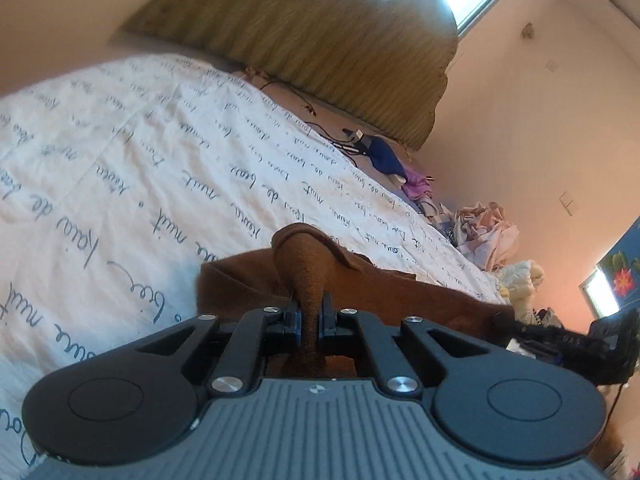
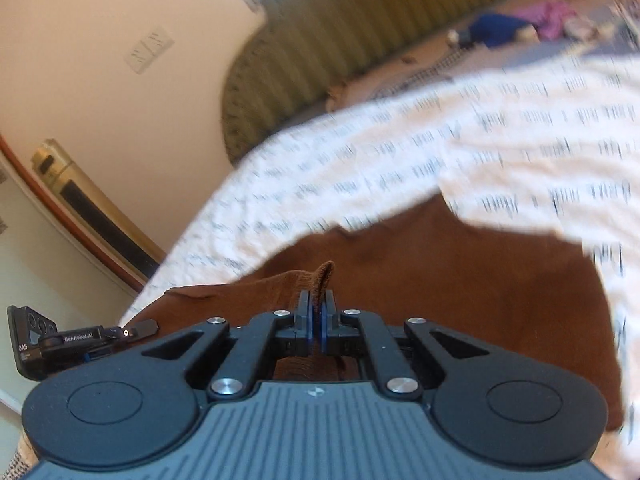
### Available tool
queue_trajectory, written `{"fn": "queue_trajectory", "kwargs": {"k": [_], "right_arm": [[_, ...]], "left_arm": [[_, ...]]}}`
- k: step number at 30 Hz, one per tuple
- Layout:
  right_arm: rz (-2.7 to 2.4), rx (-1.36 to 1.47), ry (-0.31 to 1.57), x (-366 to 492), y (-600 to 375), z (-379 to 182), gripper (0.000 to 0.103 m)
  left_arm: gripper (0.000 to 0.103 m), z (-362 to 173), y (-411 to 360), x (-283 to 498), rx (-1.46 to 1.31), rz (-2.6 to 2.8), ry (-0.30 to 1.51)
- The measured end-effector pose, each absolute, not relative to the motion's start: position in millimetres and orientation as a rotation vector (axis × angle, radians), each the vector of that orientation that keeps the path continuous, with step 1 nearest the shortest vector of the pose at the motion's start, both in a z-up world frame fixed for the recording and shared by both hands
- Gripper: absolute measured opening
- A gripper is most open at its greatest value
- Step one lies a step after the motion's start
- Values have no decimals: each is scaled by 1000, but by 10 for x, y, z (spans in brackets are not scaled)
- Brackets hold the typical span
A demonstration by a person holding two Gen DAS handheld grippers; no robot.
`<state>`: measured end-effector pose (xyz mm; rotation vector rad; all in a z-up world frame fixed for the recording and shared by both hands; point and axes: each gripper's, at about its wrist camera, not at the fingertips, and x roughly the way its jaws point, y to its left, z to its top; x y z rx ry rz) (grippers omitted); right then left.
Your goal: Fold small clothes
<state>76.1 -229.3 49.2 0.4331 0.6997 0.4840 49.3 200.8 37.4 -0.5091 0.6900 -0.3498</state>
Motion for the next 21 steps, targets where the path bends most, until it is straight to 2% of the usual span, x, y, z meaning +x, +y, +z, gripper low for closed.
{"fn": "queue_trajectory", "kwargs": {"k": [3, 5, 6, 7, 8, 10, 14, 15, 16, 18, 20, 21], "right_arm": [[439, 374, 678, 751, -2433, 678, 3], [385, 364, 713, 756, -2635, 609, 3], [348, 336, 735, 750, -2718, 531, 3], [292, 288, 765, 747, -2790, 419, 3], [245, 254, 801, 747, -2863, 290, 3], [207, 259, 888, 757, -3006, -42, 3], [218, 358, 904, 677, -3185, -362, 5], [220, 368, 895, 667, -3178, -374, 5], [219, 361, 892, 662, -3151, -374, 5], [234, 346, 888, 645, -3084, -351, 6], [245, 336, 886, 628, -3018, -318, 7], [253, 328, 886, 625, -2985, -306, 7]], "left_arm": [[6, 372, 1774, 487, -437, -372, 696], [9, 208, 1566, 522, -384, -397, 749], [16, 108, 1483, 540, -374, -417, 785], [33, 0, 1422, 543, -372, -415, 823], [41, -68, 1417, 539, -372, -392, 835], [67, -108, 1570, 499, -411, -310, 790], [70, -85, 2019, 614, -527, -164, 797], [75, -74, 2080, 680, -531, -147, 807], [86, -84, 2098, 773, -523, -155, 835], [88, -160, 2116, 942, -534, -163, 894], [84, -241, 2072, 1047, -524, -158, 911], [62, -265, 2037, 1074, -507, -166, 904]]}}
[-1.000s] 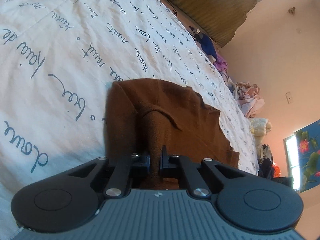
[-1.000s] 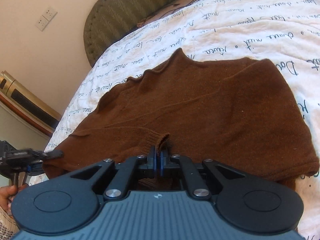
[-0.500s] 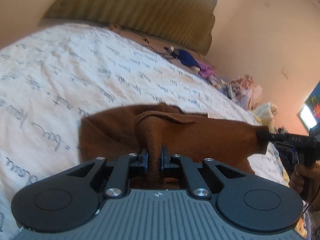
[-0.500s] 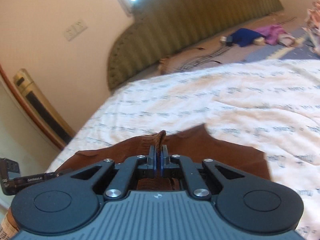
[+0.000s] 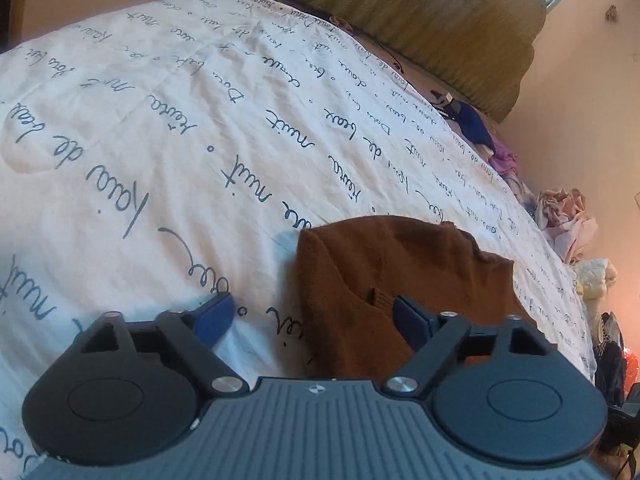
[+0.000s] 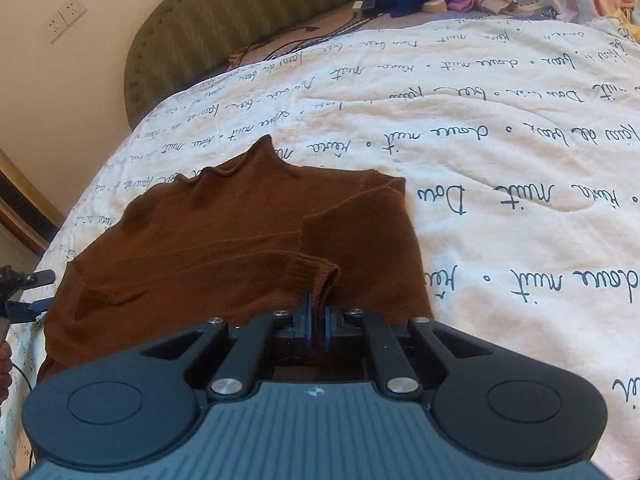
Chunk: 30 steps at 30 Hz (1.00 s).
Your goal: Fold small clothes
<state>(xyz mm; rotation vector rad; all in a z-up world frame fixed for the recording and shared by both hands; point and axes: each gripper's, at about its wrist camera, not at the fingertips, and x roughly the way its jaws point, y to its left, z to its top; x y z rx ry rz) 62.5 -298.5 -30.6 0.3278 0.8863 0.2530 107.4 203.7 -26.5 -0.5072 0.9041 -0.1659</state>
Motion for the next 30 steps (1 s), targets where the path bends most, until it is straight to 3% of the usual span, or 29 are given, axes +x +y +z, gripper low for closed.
{"fn": "queue_trajectory", "kwargs": {"k": [1, 2, 3, 13, 17, 21, 22, 24, 25, 26, 30], "right_arm": [[255, 315, 886, 624, -2951, -293, 7], [257, 301, 886, 619, -2927, -285, 7], [256, 285, 881, 611, -2905, -273, 7], [263, 218, 710, 613, -2804, 245, 4], [156, 177, 841, 794, -2951, -110, 5], [162, 221, 868, 761, -3049, -334, 12], [150, 209, 860, 733, -3034, -278, 16], [153, 148, 800, 641, -2962, -121, 56], [166, 119, 764, 591, -2914, -37, 68], [166, 95, 737, 548, -2864, 33, 85], [175, -15, 653, 464, -2613, 205, 85]], "left_arm": [[23, -282, 1978, 1108, -463, -170, 920], [10, -298, 1929, 1129, -429, -171, 933], [7, -303, 1921, 1136, -428, -175, 927], [6, -202, 2007, 1083, -356, -97, 752], [8, -407, 2203, 1119, -399, -40, 772], [10, -134, 2249, 1010, -370, -100, 746], [12, -53, 2230, 986, -363, -151, 731], [24, 118, 2109, 956, -304, -196, 710], [33, 172, 2043, 946, -295, -221, 698], [35, 206, 1985, 951, -306, -274, 696], [35, 103, 1595, 985, -199, -391, 749]]}}
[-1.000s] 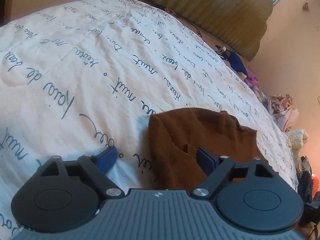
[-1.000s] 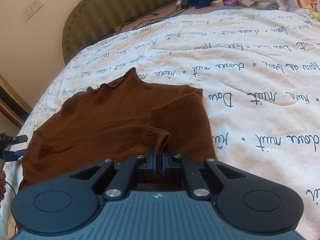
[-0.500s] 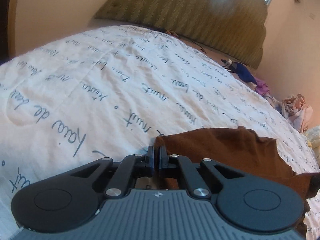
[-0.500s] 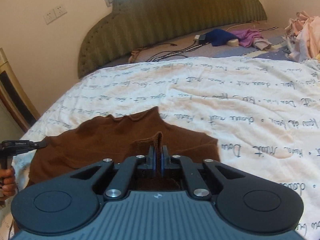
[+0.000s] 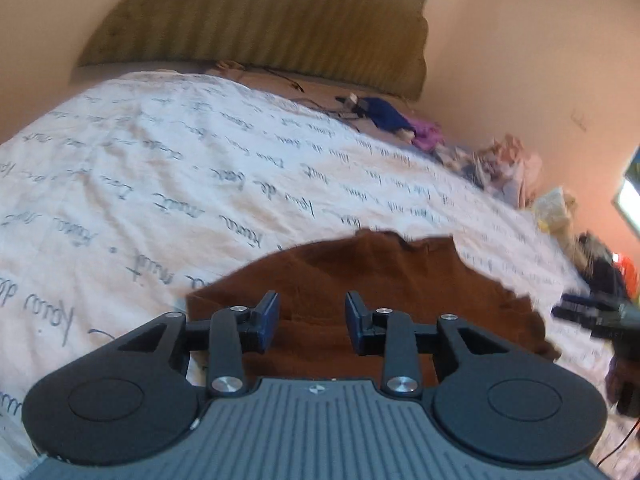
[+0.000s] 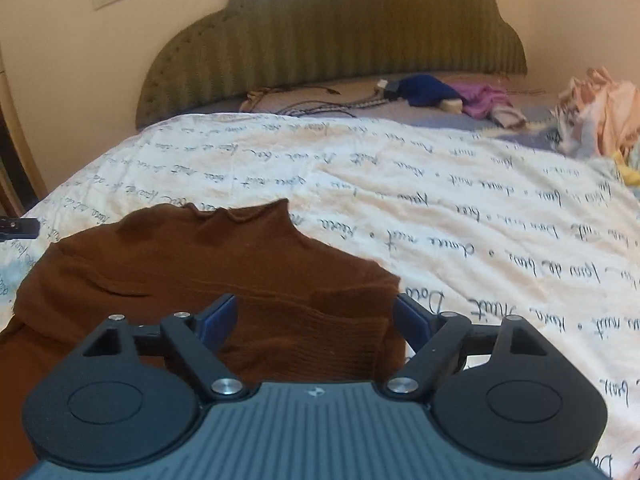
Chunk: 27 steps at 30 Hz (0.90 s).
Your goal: Fold small clothes
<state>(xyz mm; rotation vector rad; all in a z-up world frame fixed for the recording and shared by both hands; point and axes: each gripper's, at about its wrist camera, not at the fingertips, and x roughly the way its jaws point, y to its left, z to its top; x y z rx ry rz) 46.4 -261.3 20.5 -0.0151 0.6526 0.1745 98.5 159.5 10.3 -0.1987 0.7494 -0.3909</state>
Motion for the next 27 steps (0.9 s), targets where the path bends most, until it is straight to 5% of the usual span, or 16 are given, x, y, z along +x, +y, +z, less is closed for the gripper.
{"fn": "queue_trajectory", "kwargs": {"k": [11, 15, 17, 19, 21, 22, 27], "right_arm": [[339, -82, 711, 633, -2036, -125, 84], [321, -6, 730, 645, -2041, -206, 84], [368, 28, 701, 562, -2012, -139, 84], [415, 46, 668, 490, -1920, -79, 76], [460, 57, 681, 525, -1755, -83, 41], [475, 54, 691, 561, -1648, -107, 34], [504, -14, 757, 813, -1148, -330, 22]], "left_arm": [[38, -428, 1378, 1092, 216, -127, 708], [48, -315, 1378, 1264, 189, -38, 741], [38, -110, 1442, 1135, 76, -77, 708], [43, 76, 1440, 903, -63, -228, 673], [52, 127, 1302, 721, -153, -391, 673], [58, 98, 1194, 668, -155, -456, 683], [56, -262, 881, 770, -68, -404, 800]]}}
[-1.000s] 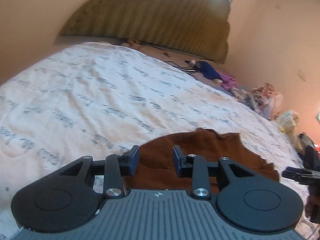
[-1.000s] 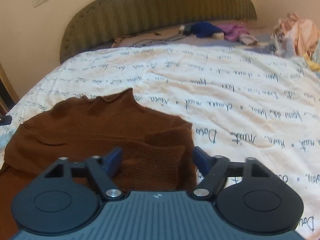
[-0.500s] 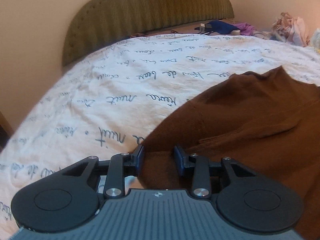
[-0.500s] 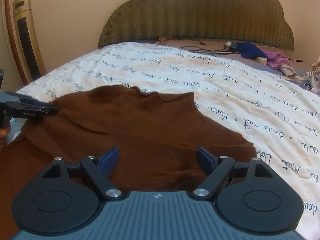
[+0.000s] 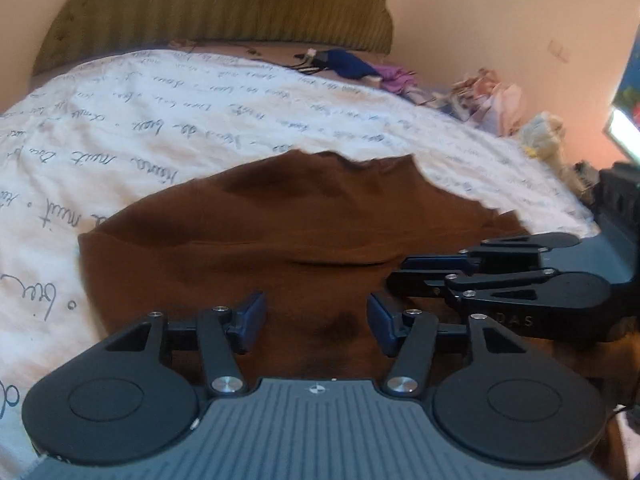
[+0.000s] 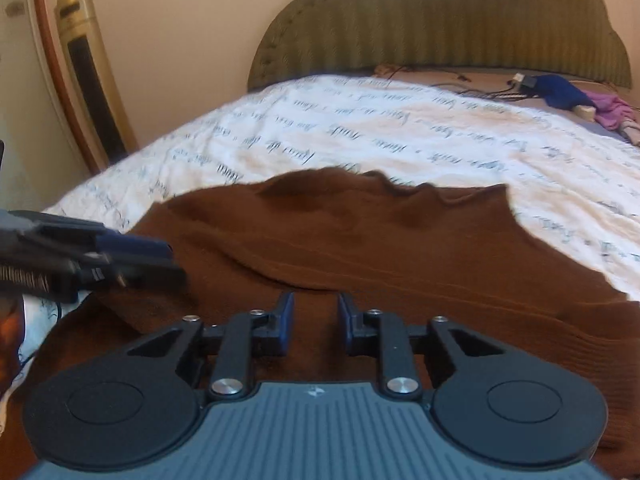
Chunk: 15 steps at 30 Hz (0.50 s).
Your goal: Fold small clothes
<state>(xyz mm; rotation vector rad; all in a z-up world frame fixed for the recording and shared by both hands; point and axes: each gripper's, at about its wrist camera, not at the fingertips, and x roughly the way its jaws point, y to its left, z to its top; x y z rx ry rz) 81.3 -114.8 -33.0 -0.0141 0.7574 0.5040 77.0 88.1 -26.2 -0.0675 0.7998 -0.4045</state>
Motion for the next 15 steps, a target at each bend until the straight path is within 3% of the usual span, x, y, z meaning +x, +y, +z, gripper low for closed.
{"fn": "queue_trajectory", "kwargs": {"k": [3, 4, 10, 15], "right_arm": [[447, -40, 768, 972, -1015, -446, 19], [422, -42, 763, 1011, -1017, -453, 17], [354, 41, 771, 1146, -1196, -415, 17], [453, 25, 743, 982, -963, -322, 20]], "left_arm": [[52, -364, 953, 966, -77, -339, 795], [44, -365, 962, 1018, -61, -306, 790], [45, -331, 996, 1179, -14, -228, 756], [64, -59, 1380, 963, -273, -238, 723]]}}
